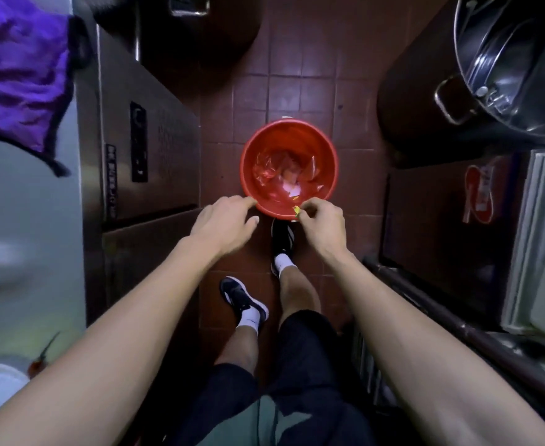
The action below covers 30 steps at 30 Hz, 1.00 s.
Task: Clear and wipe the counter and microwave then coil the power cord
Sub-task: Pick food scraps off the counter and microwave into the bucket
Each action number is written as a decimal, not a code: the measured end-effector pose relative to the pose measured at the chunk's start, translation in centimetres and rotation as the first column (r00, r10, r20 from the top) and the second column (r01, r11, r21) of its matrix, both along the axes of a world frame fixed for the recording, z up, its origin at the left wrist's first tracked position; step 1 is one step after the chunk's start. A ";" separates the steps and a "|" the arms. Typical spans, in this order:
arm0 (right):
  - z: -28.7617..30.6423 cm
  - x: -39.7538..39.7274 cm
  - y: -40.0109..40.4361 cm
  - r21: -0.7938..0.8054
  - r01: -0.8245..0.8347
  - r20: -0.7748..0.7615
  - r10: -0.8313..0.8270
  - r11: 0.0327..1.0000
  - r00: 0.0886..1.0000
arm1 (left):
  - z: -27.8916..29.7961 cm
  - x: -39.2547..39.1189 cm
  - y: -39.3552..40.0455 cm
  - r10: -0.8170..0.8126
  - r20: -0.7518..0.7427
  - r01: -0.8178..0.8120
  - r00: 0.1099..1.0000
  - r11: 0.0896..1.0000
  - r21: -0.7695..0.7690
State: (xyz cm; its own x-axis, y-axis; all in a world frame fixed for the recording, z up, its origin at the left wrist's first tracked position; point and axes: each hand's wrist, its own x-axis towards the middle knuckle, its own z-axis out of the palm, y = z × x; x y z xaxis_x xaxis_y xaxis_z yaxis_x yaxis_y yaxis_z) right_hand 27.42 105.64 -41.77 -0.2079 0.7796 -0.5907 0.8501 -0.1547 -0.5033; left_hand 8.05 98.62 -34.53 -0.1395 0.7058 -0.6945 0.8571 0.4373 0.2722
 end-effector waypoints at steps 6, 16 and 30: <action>-7.2 -1.8 4.4 -0.058 -0.001 0.048 0.003 0.998 0.999 | -6.5 -0.2 4.6 0.004 0.041 -0.002 0.999 0.998 -0.058; -15.5 -2.7 8.1 -0.089 0.134 0.029 -0.131 0.987 0.991 | -13.6 -1.6 7.0 0.072 0.050 -0.064 0.996 0.988 -0.139; -8.0 -3.3 7.2 -0.232 -0.197 0.039 0.212 0.953 0.977 | -5.6 -1.8 5.1 0.182 0.003 -0.181 0.983 0.981 -0.064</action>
State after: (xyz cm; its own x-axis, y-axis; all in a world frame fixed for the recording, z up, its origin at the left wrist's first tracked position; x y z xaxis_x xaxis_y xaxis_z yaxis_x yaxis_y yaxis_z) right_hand 24.08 112.80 -49.73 -0.3056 0.5695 -0.7631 0.9042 -0.0776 -0.4200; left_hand 6.27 103.72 -40.11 -0.2552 0.6239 -0.7386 0.7597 0.6020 0.2460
